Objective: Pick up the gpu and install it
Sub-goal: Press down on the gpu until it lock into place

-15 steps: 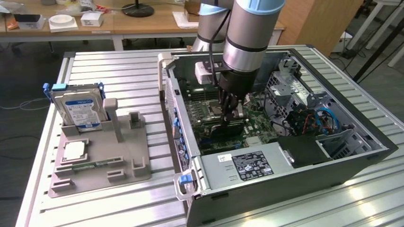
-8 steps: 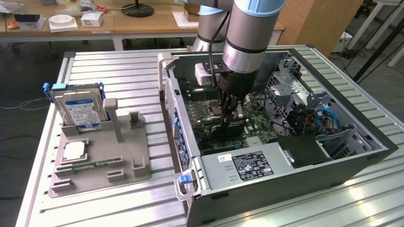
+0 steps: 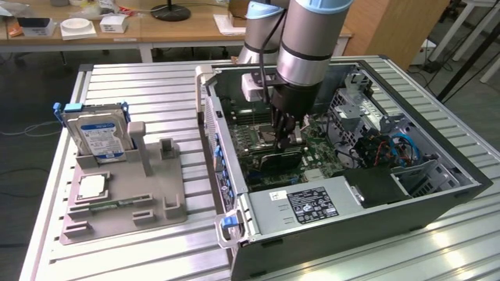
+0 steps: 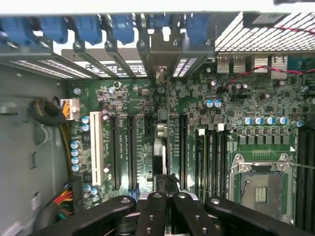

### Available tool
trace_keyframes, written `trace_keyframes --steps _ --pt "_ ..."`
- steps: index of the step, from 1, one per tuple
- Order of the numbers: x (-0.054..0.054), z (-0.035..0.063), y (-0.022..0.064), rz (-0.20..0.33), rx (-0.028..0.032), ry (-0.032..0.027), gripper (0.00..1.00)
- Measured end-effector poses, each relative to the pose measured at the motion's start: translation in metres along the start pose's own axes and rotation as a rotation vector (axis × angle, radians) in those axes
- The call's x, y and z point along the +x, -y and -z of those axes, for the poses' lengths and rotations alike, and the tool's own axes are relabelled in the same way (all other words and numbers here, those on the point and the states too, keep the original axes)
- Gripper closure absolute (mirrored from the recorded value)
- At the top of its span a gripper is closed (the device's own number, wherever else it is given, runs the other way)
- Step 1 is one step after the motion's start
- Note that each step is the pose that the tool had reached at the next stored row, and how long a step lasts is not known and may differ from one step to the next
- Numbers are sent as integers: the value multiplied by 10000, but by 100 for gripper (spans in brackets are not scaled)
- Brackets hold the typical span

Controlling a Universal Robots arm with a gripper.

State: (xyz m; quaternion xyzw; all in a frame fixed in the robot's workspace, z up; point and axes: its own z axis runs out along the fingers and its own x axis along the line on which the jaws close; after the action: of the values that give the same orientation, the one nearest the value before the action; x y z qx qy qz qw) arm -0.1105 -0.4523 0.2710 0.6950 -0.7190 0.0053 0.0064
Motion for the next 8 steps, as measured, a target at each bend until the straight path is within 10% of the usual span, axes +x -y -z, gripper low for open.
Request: trace_keyframes --steps 8 --pt "4 209 -1 0 -14 -3 89"
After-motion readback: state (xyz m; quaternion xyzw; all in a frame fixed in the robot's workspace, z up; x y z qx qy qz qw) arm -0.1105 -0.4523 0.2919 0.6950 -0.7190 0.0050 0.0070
